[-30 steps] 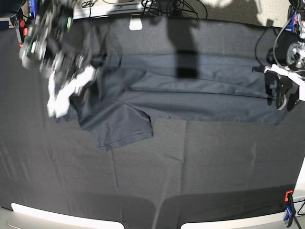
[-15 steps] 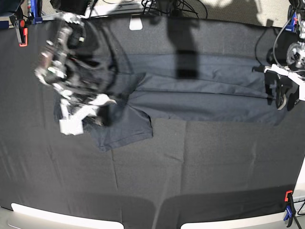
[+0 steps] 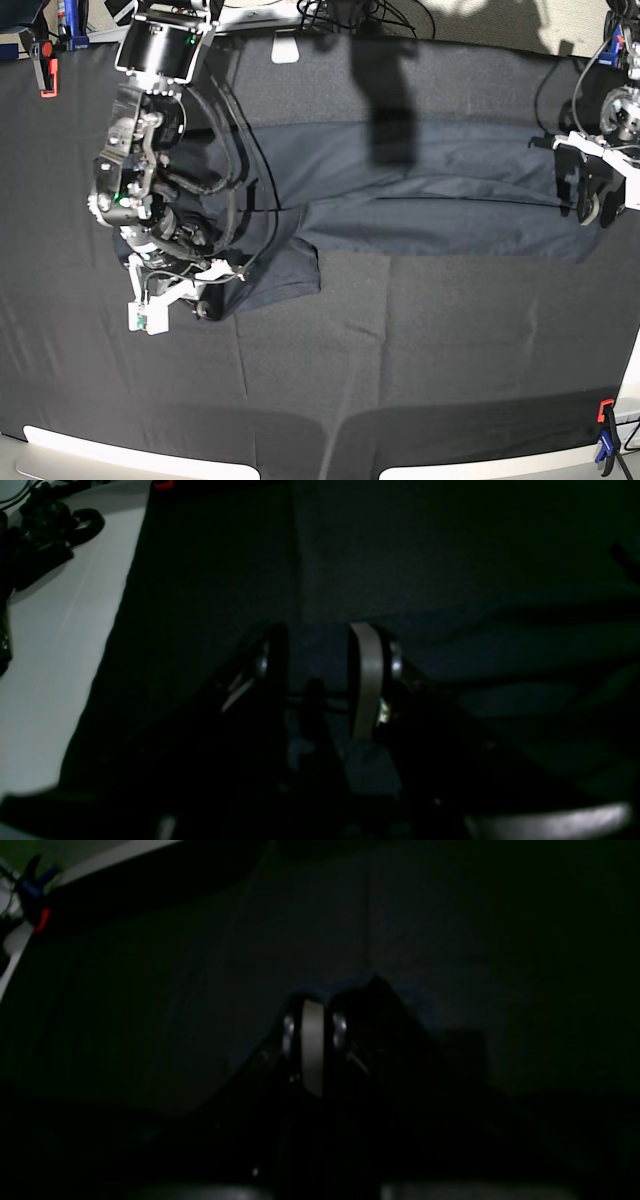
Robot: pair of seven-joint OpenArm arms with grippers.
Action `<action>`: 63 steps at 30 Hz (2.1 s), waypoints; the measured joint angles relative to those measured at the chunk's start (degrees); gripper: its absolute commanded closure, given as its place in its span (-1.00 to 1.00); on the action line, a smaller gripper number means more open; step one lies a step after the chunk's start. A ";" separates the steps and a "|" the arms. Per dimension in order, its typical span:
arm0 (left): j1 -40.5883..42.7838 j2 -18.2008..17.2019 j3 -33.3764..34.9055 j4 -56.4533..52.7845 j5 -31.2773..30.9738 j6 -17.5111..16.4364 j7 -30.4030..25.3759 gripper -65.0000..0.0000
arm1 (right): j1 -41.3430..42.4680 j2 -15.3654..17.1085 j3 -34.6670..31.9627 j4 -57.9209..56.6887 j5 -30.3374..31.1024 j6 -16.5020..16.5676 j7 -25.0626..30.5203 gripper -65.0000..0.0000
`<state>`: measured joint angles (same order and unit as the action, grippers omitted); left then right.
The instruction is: Layout the t-shirt on the table in an organized manner, then fold the t-shirt properly
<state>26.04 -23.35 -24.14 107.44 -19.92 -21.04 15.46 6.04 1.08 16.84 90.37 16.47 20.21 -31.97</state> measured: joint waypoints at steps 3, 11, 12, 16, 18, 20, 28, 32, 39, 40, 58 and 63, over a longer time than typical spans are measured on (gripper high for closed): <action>0.00 0.00 0.00 0.02 0.00 0.00 0.00 0.46 | 0.31 0.02 0.09 0.00 0.00 -1.97 0.76 0.98; 0.00 0.00 0.00 0.00 0.02 0.00 0.00 0.46 | 0.28 0.02 0.09 0.00 1.14 -3.54 -2.38 0.98; 0.00 0.00 0.00 0.00 0.00 0.00 0.00 0.46 | 0.26 0.02 0.09 0.00 1.40 -3.50 -4.17 0.98; 0.00 0.00 0.00 0.00 0.00 0.00 -0.02 0.46 | -0.09 -0.98 0.15 0.00 1.33 0.57 -7.43 0.98; 0.00 0.00 0.00 0.00 0.00 0.00 0.00 0.46 | -0.50 -1.95 0.15 0.00 1.31 2.60 -7.41 0.97; 0.00 0.00 0.00 0.00 0.00 0.00 0.00 0.46 | -0.50 -2.91 0.13 0.00 1.29 5.88 -7.54 0.85; 0.00 0.00 0.00 0.00 0.02 0.00 0.00 0.46 | 3.48 -2.99 0.15 0.00 1.07 9.20 -7.96 0.04; 0.00 0.00 0.00 0.00 0.00 -0.02 0.00 0.46 | 6.73 -3.02 0.13 0.00 1.38 9.40 -11.91 0.04; 0.00 0.00 0.00 0.00 0.00 0.00 -0.02 0.46 | 8.04 -3.02 0.13 3.26 1.25 9.42 -24.92 0.04; 0.00 0.00 0.00 0.00 0.02 0.00 0.00 0.46 | 7.48 -2.99 0.13 4.22 1.53 9.46 -26.75 0.04; -0.02 0.00 0.00 0.02 0.02 -0.02 0.00 0.46 | -13.66 4.50 -9.75 18.08 -8.96 15.72 -23.74 0.05; -0.02 0.00 0.00 0.02 0.00 0.00 0.00 0.46 | -13.49 10.03 -22.62 18.08 -18.97 11.32 -20.90 0.24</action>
<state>26.02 -23.35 -24.14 107.46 -19.92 -21.04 15.46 -7.44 11.11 -5.78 108.44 -2.50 31.53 -52.86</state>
